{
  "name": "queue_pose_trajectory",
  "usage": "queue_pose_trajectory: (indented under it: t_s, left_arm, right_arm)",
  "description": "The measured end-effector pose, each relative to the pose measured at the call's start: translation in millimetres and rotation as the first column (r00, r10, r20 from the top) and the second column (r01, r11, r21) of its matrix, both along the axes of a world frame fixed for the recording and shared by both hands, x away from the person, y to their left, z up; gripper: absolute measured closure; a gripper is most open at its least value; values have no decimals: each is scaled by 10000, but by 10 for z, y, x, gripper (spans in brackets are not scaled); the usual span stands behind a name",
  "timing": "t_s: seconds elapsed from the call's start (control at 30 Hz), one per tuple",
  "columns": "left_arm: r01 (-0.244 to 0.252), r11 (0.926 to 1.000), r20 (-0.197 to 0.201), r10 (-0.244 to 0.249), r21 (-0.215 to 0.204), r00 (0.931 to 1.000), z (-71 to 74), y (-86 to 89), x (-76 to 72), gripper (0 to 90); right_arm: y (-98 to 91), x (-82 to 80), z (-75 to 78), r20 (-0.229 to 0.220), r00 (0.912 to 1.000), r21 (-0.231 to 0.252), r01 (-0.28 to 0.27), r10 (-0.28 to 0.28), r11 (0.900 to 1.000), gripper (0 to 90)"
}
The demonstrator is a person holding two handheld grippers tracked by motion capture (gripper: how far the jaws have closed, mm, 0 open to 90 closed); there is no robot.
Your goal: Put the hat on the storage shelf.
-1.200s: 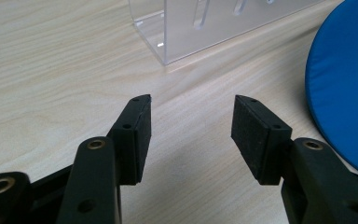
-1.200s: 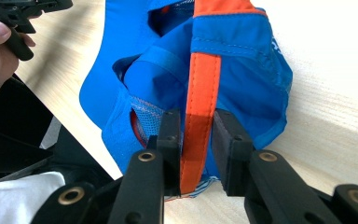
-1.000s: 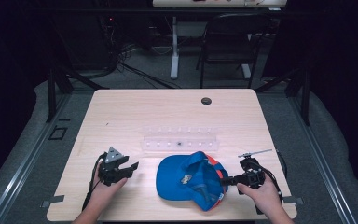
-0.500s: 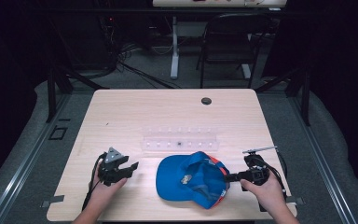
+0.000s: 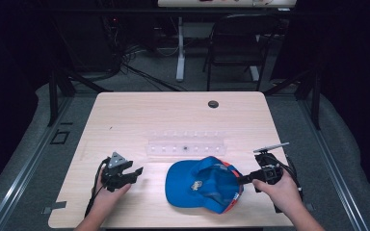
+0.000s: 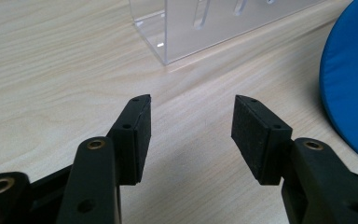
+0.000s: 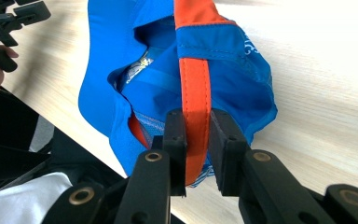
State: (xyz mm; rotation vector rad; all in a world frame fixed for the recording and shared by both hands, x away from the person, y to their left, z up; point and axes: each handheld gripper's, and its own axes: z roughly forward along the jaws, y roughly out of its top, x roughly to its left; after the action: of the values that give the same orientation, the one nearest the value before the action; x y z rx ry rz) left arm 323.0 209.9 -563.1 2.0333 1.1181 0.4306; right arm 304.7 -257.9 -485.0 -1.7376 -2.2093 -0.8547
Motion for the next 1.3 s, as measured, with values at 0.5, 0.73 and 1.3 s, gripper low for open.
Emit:
queue_pose_trajectory:
  t_s: [0.5,0.73,1.3]
  left_arm:
    - [43,10000,-33,-43,37,10000,-3,-4,-1,482]
    - [44,10000,-17,-44,51,10000,-3,-6,-3,480]
    - [68,9999,-5,-68,98,10000,-5,-13,-5,480]
  right_arm:
    - [52,94,250,-242,9997,-965,83,-107,9953,780]
    - [70,129,355,-353,9994,-1266,-98,54,9919,779]
    - [-17,223,631,-773,9961,-1596,286,-414,9868,780]
